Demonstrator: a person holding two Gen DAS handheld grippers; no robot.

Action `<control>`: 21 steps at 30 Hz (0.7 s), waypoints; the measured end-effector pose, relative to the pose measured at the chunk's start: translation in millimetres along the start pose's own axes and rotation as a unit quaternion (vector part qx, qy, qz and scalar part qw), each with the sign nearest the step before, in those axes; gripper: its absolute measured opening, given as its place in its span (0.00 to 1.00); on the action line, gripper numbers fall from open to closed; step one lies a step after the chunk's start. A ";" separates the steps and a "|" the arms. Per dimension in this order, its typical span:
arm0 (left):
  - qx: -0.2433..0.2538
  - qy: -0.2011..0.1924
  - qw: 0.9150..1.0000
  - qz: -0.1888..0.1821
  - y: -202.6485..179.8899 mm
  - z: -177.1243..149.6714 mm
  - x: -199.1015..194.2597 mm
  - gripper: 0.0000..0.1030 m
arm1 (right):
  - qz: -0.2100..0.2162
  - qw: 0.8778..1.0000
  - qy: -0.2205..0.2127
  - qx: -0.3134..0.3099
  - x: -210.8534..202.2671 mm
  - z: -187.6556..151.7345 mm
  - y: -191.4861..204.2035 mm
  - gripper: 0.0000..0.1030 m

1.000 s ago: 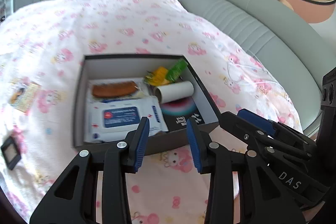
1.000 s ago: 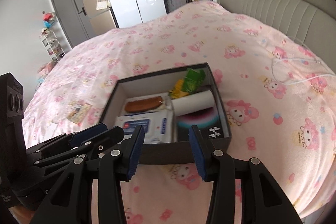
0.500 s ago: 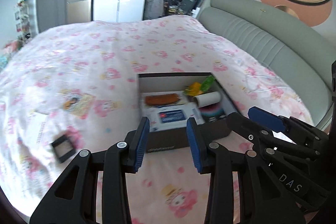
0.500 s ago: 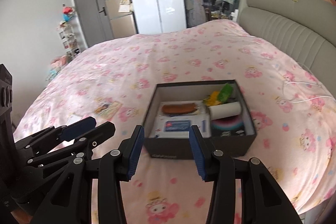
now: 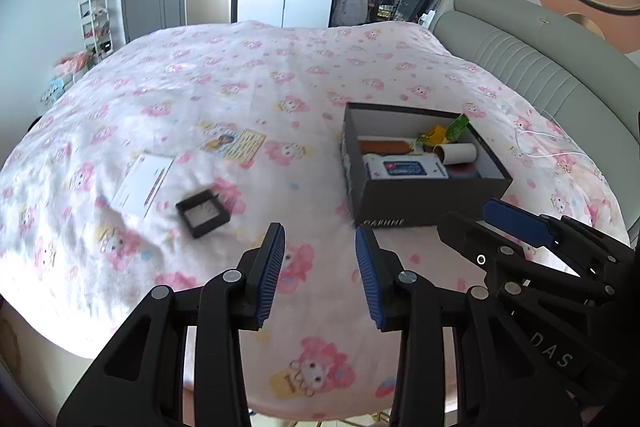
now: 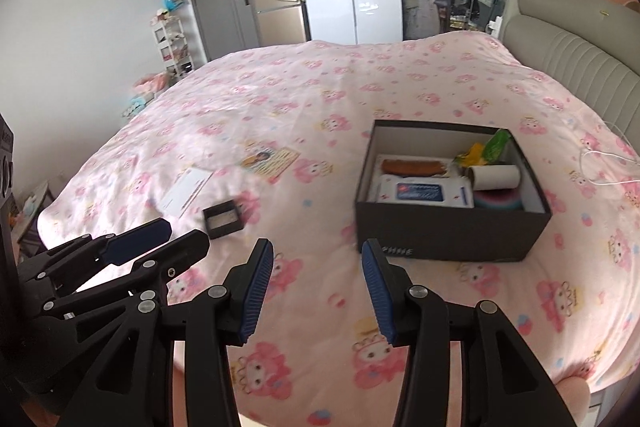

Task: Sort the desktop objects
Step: 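Withdraw both tools from the box toward the black square frame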

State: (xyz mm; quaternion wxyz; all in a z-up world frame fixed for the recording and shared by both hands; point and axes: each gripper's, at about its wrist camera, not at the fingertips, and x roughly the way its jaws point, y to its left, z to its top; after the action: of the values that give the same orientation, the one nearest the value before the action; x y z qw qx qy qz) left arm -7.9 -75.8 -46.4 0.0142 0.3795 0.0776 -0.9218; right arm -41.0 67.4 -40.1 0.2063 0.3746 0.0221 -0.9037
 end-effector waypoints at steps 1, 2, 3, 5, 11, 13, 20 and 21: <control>-0.003 0.001 1.000 0.001 4.0 -3.6 -1.1 0.35 | 0.003 1.000 0.004 -0.002 1.5 -1.9 3.7 0.41; -0.007 0.003 1.000 0.002 8.0 -7.0 -1.7 0.35 | 0.006 1.000 0.007 -0.004 3.0 -3.7 7.4 0.41; -0.010 0.004 1.000 0.003 11.9 -10.3 -2.2 0.35 | 0.008 1.000 0.009 -0.007 4.9 -5.4 11.1 0.41; -0.017 0.005 1.000 0.006 19.7 -15.7 -1.7 0.35 | 0.010 1.000 0.013 -0.014 8.8 -8.8 18.9 0.41; -0.030 0.006 0.999 0.013 43.6 -26.2 3.5 0.35 | 0.022 0.999 0.020 -0.026 24.4 -15.8 38.7 0.41; -0.041 0.010 0.999 0.011 52.6 -28.9 7.8 0.35 | 0.023 0.999 0.025 -0.035 32.2 -16.6 45.6 0.41; -0.083 0.020 0.996 0.005 98.2 -34.5 21.6 0.35 | 0.052 0.996 0.046 -0.053 63.1 -11.4 73.1 0.41; -0.090 0.022 0.996 0.007 104.2 -34.9 23.5 0.36 | 0.056 0.995 0.048 -0.059 67.6 -10.2 78.4 0.41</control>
State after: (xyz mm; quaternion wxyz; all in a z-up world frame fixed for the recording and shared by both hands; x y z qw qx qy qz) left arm 8.5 -172.6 -101.1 0.0526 0.3969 0.1578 -0.9027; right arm -46.5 -26.3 -84.8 0.2774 0.4057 0.0642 -0.8685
